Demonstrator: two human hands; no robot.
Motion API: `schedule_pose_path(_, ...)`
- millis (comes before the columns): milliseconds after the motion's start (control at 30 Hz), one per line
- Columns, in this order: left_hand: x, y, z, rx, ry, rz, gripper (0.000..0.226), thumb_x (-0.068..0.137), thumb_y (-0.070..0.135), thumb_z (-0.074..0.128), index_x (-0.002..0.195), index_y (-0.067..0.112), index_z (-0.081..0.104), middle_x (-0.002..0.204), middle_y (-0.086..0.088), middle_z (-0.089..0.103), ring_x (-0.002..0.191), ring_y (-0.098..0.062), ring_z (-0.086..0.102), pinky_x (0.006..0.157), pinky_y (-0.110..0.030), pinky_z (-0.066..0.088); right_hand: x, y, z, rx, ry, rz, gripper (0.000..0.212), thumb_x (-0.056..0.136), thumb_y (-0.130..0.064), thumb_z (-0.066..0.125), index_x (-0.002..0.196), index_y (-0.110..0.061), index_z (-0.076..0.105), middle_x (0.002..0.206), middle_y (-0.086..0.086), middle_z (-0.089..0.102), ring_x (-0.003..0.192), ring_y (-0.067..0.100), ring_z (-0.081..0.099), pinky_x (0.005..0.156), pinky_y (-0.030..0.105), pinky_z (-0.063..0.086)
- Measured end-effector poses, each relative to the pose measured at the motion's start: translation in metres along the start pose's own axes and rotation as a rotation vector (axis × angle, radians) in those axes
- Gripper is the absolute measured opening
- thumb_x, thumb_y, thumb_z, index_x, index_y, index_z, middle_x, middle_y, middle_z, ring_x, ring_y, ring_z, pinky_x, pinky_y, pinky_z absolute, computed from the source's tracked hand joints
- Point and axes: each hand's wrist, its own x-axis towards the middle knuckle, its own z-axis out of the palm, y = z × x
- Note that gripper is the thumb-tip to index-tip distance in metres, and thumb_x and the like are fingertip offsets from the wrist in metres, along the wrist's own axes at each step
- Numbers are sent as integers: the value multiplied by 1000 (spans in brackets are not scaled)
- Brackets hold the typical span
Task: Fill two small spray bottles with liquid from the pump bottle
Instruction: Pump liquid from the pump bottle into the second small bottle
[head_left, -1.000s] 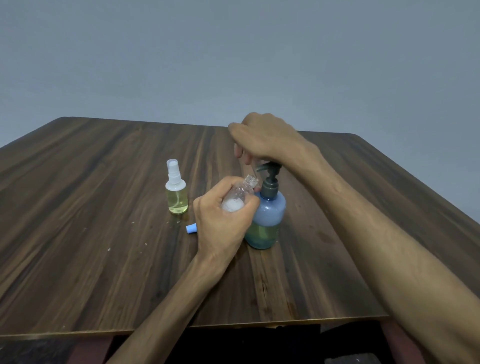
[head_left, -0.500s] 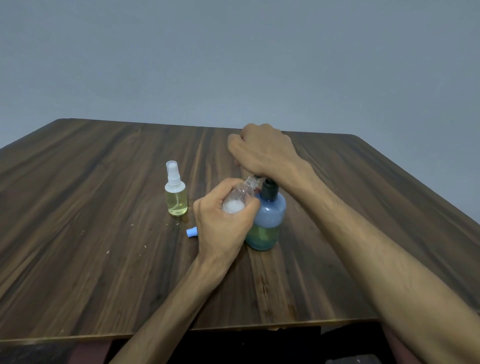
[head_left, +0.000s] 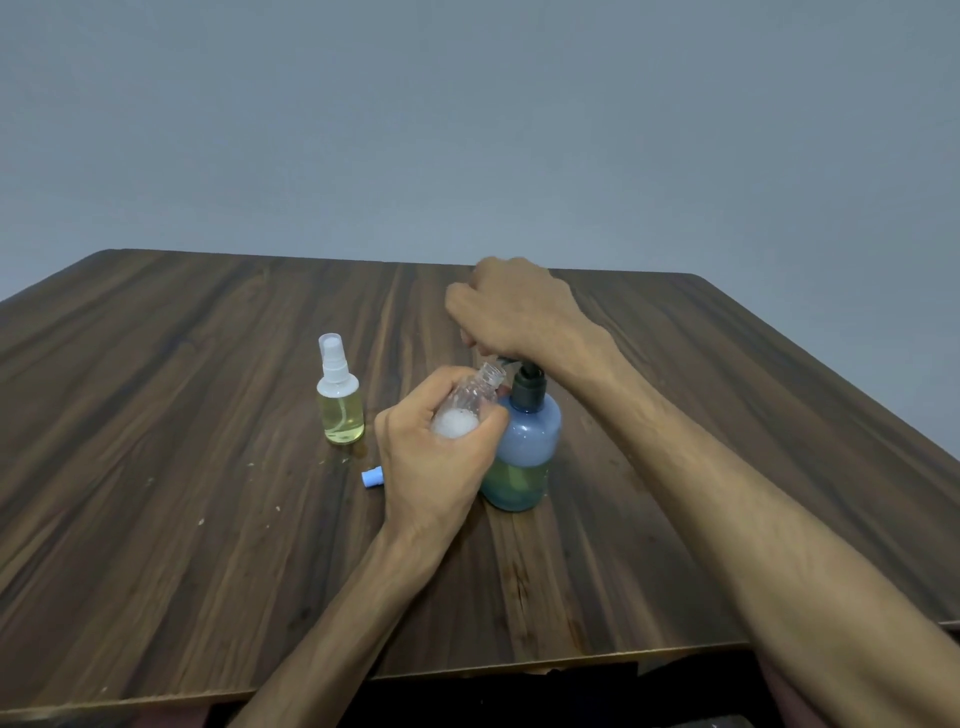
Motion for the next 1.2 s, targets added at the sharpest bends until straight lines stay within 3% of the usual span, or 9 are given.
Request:
schedule_pose_path(167, 0, -2, 0, 14, -8, 11, 15, 77, 11, 73, 91, 14, 79, 75, 6, 73, 71, -15, 68, 64, -28, 54, 0, 2, 7, -32, -48, -7, 33, 90, -28, 47, 87, -12, 76, 86, 1, 75, 80, 22, 65, 70, 34, 44)
schedule_pose_path(333, -1, 0, 0, 19, 3, 15, 17, 77, 9, 73, 92, 14, 80, 76, 3, 74, 72, -19, 69, 65, -32, 54, 2, 2, -2, 20, 91, -32, 34, 89, -24, 46, 88, -7, 75, 80, 4, 74, 78, 26, 67, 73, 35, 50)
schedule_pose_path(433, 1, -1, 1, 34, 1, 15, 17, 77, 10, 73, 92, 13, 80, 75, 1, 74, 72, -22, 69, 64, -34, 55, 1, 4, 6, -45, -13, -16, 31, 89, -25, 48, 87, -11, 75, 85, 3, 74, 82, 25, 65, 69, 34, 42)
schedule_pose_path(633, 0, 0, 1, 27, 5, 15, 17, 76, 9, 73, 91, 13, 80, 73, 5, 71, 67, -10, 64, 63, -22, 50, 2, 2, 0, -30, 58, -27, 34, 90, -23, 48, 89, -5, 76, 79, 3, 73, 71, 21, 61, 65, 33, 43)
schedule_pose_path(700, 1, -1, 1, 28, 5, 1, 16, 76, 10, 73, 90, 14, 80, 72, 4, 71, 68, -16, 65, 62, -24, 51, 1, 1, 5, -77, -44, -8, 32, 90, -24, 49, 90, -8, 77, 81, 2, 71, 76, 21, 62, 64, 33, 39)
schedule_pose_path(833, 0, 0, 1, 24, 0, 5, 17, 76, 9, 72, 90, 14, 80, 73, 4, 72, 68, -11, 65, 63, -22, 50, 2, 0, 0, -53, 70, -48, 31, 90, -24, 49, 83, -5, 73, 71, 0, 68, 66, 21, 58, 63, 31, 42)
schedule_pose_path(967, 1, -2, 1, 33, 10, 20, 16, 77, 9, 73, 90, 14, 79, 74, 6, 72, 68, -11, 66, 63, -24, 52, 1, 1, 5, -104, -25, -36, 28, 92, -25, 49, 78, -10, 69, 76, 1, 67, 73, 22, 60, 62, 33, 36)
schedule_pose_path(1100, 1, -1, 0, 25, 1, 20, 16, 77, 9, 72, 91, 14, 80, 73, 6, 71, 67, -8, 64, 62, -23, 49, 2, 1, 1, -67, 97, -55, 28, 91, -23, 47, 76, -7, 65, 68, 0, 61, 64, 21, 52, 59, 32, 34)
schedule_pose_path(1200, 1, -2, 1, 38, 14, 15, 16, 76, 10, 72, 90, 13, 80, 73, 2, 72, 69, -17, 66, 62, -29, 51, 0, 2, 4, -87, 10, -35, 28, 92, -23, 48, 75, -8, 63, 73, 1, 63, 69, 21, 55, 59, 32, 33)
